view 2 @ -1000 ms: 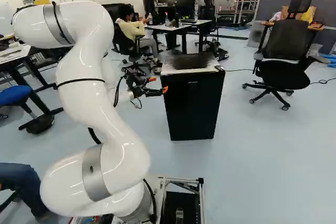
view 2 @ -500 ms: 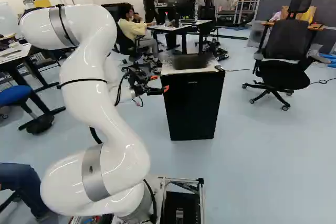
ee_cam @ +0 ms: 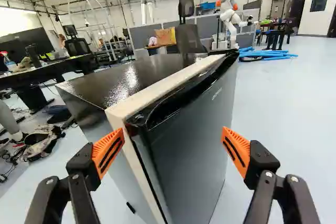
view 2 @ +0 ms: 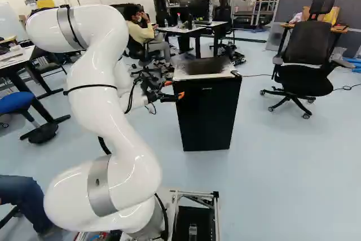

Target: Grab a drink from the fridge

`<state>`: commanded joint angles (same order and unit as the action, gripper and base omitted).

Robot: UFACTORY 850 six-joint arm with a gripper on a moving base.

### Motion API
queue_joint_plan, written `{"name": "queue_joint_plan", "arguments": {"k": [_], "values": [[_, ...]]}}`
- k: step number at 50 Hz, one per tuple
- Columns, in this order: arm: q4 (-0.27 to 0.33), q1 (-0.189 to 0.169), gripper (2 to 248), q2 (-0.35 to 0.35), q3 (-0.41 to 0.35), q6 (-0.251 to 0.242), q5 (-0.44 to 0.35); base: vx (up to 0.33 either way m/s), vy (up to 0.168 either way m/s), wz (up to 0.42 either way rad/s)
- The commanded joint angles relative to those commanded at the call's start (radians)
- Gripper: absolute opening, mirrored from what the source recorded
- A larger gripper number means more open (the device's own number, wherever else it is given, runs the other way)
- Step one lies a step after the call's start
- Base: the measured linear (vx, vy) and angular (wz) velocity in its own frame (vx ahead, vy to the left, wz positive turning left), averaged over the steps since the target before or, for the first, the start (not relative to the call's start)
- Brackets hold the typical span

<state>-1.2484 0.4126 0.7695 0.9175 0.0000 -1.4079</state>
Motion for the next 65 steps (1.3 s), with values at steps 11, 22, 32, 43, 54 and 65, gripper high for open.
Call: {"name": "queue_joint_plan", "arguments": {"k": [11,22,32,43,54,65], "values": [[0.0,-0.013,247,0.001,0.002,0.0,0.0,0.0,0.0,0.0],[0.0,-0.026,247,0.001,0.002,0.0,0.0,0.0,0.0,0.0],[0.0,-0.035,247,-0.004,-0.008,0.0,0.0,0.0,0.0,0.0],[0.0,-0.039,247,-0.016,-0.031,0.0,0.0,0.0,0.0,0.0],[0.0,-0.034,247,-0.035,-0.066,0.0,0.0,0.0,0.0,0.0],[0.0,-0.026,247,-0.056,-0.106,0.0,0.0,0.003,-0.003,-0.012]]}}
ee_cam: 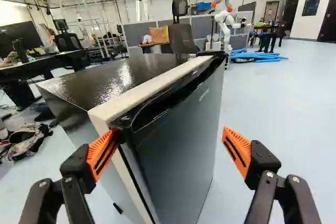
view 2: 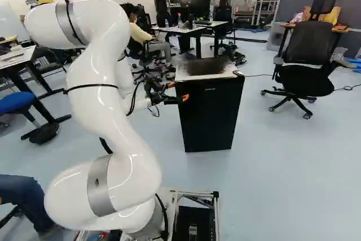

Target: Grab a drink from the fridge

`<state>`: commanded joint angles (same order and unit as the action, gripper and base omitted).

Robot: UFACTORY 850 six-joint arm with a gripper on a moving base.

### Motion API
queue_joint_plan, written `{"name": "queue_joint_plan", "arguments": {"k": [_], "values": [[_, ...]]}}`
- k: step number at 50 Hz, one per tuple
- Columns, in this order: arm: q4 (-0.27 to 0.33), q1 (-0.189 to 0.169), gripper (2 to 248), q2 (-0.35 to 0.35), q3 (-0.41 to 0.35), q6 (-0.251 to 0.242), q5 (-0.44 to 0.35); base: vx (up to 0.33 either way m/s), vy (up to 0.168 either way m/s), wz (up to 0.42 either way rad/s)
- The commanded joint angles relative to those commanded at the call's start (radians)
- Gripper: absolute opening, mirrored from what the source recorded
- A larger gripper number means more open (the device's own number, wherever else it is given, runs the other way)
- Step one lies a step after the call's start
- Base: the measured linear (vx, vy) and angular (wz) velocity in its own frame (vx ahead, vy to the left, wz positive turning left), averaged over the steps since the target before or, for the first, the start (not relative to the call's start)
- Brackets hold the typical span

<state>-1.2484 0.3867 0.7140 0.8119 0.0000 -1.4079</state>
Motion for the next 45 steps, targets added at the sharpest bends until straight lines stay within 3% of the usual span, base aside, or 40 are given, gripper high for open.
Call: {"name": "queue_joint_plan", "arguments": {"k": [45], "values": [[0.0,0.037,247,-0.08,-0.154,0.0,0.0,0.0,0.0,-0.002]]}}
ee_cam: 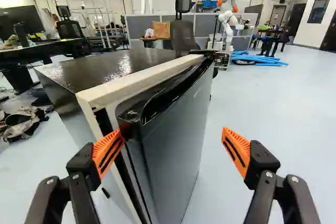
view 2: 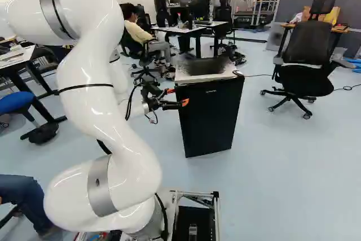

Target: Grab a drink from the fridge

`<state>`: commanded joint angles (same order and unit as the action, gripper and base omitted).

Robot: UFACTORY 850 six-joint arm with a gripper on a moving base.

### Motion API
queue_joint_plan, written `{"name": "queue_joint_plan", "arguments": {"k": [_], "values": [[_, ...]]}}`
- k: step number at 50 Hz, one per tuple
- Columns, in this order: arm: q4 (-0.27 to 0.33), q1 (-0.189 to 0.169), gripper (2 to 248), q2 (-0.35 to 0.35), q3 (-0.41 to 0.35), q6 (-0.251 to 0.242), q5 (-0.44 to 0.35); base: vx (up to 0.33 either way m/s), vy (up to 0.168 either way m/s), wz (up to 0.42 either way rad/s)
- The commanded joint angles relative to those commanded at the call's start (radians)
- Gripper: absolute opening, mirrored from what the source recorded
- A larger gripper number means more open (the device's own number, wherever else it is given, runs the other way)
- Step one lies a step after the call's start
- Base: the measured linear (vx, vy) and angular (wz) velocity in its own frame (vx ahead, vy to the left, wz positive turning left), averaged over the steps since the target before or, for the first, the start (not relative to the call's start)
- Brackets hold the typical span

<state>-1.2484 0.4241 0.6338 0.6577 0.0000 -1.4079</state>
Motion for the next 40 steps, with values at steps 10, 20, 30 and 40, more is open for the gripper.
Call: {"name": "queue_joint_plan", "arguments": {"k": [10,20,30,40], "values": [[0.0,0.003,247,-0.006,-0.011,0.0,0.0,0.0,0.0,0.0],[0.0,0.003,247,-0.006,-0.011,0.0,0.0,0.0,0.0,0.0],[0.0,0.007,247,-0.004,-0.008,0.0,0.0,0.0,0.0,0.0],[0.0,0.017,247,0.001,0.002,0.0,0.0,0.0,0.0,0.0]]}}
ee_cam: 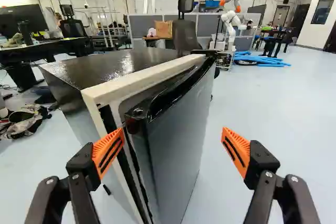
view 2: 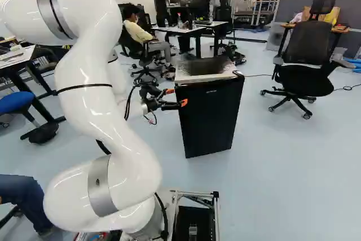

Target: Grab a drink from the fridge

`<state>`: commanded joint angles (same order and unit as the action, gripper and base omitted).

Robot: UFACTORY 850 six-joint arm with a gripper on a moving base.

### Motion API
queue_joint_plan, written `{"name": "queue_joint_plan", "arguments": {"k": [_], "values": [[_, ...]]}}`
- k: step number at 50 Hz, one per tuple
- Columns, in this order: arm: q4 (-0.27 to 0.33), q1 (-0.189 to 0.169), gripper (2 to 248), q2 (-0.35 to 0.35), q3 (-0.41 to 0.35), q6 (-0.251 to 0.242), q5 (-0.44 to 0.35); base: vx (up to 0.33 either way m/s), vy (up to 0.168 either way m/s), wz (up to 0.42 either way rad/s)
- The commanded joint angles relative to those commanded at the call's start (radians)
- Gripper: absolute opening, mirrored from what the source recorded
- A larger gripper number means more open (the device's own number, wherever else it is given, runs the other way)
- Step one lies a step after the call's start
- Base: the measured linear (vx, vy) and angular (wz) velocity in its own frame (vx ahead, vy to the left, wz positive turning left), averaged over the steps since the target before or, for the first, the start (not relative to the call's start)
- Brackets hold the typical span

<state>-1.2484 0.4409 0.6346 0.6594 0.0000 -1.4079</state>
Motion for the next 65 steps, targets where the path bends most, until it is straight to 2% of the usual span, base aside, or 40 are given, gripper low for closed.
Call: {"name": "queue_joint_plan", "arguments": {"k": [14,32,51,65], "values": [[0.0,0.006,247,0.012,0.024,0.0,0.0,0.0,0.0,0.0],[0.0,-0.008,247,0.04,0.078,0.0,0.0,0.0,0.0,0.0],[-0.001,-0.027,247,0.074,0.142,0.0,0.0,0.0,0.0,0.0],[-0.026,-0.057,247,0.088,0.169,0.0,0.0,0.0,0.0,0.0]]}}
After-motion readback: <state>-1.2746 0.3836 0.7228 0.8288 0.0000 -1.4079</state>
